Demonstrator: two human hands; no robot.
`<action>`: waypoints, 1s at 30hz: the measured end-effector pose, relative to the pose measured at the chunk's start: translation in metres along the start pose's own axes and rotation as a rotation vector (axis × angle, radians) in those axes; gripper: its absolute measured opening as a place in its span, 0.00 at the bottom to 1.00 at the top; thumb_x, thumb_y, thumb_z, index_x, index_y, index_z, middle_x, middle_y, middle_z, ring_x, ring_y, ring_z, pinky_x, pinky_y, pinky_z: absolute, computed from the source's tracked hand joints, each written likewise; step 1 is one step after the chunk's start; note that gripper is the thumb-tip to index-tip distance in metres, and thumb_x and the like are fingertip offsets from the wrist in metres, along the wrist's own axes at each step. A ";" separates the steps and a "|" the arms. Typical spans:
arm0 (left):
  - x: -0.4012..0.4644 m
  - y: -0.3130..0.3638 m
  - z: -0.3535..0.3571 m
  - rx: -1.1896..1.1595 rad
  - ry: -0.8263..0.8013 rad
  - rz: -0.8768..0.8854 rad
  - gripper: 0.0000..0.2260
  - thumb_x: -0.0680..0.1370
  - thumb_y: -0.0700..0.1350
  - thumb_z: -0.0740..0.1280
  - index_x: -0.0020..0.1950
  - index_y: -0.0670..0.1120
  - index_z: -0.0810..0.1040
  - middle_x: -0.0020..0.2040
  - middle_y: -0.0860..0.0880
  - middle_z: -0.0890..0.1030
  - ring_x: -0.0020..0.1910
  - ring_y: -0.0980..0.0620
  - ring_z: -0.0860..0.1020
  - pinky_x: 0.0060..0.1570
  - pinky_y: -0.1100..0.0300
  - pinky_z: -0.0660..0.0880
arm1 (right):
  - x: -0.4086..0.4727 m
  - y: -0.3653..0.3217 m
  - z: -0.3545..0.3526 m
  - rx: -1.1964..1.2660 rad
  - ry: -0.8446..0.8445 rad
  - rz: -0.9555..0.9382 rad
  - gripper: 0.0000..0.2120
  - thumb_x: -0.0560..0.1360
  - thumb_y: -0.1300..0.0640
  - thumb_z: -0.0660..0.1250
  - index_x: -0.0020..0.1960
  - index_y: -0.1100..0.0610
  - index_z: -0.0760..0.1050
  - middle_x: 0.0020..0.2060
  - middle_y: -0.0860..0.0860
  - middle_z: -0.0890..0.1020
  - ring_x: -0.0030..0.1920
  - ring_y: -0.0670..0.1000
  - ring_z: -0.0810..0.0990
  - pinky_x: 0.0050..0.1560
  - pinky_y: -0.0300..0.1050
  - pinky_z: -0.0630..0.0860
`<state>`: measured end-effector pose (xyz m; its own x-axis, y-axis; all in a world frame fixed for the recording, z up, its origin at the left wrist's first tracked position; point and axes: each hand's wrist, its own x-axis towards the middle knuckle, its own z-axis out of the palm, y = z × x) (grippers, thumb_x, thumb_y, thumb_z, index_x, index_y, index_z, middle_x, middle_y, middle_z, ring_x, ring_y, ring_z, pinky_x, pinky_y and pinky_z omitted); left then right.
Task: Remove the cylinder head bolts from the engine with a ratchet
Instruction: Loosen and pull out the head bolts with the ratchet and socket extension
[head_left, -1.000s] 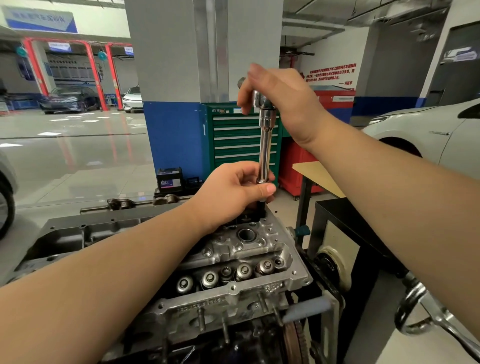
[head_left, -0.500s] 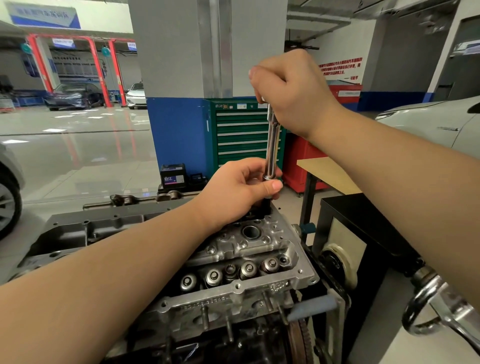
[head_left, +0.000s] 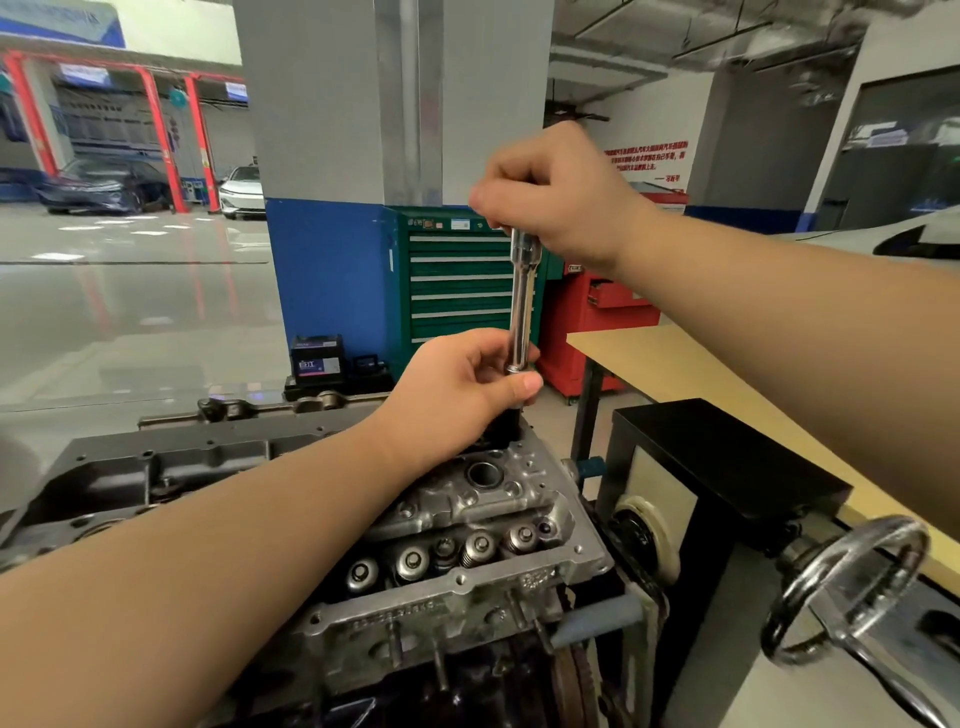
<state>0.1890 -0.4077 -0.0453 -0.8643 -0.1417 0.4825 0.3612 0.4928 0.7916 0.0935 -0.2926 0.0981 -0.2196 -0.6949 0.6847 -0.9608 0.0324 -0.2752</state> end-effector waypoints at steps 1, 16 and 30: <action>-0.001 0.000 0.000 0.017 0.011 0.013 0.11 0.80 0.40 0.74 0.61 0.45 0.83 0.47 0.48 0.88 0.47 0.53 0.87 0.58 0.57 0.82 | 0.000 0.000 0.000 -0.022 -0.001 -0.007 0.22 0.76 0.53 0.67 0.38 0.74 0.75 0.29 0.58 0.69 0.31 0.48 0.66 0.36 0.42 0.64; 0.000 0.023 -0.037 0.204 0.290 0.208 0.07 0.86 0.50 0.61 0.57 0.58 0.79 0.46 0.55 0.81 0.43 0.59 0.79 0.45 0.61 0.76 | 0.013 -0.042 -0.062 -0.296 -0.084 0.201 0.30 0.78 0.27 0.50 0.40 0.45 0.82 0.28 0.41 0.78 0.29 0.38 0.73 0.35 0.37 0.66; -0.011 0.089 -0.023 0.506 -0.189 0.189 0.11 0.84 0.62 0.62 0.51 0.61 0.80 0.38 0.55 0.81 0.37 0.55 0.80 0.36 0.68 0.74 | -0.170 -0.005 -0.077 1.270 -0.114 0.522 0.21 0.83 0.44 0.59 0.63 0.59 0.78 0.39 0.60 0.80 0.30 0.52 0.75 0.28 0.43 0.68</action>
<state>0.2382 -0.3817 0.0284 -0.8655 0.1218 0.4858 0.3428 0.8512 0.3973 0.1231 -0.1192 0.0348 -0.4299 -0.8613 0.2710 0.0542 -0.3242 -0.9444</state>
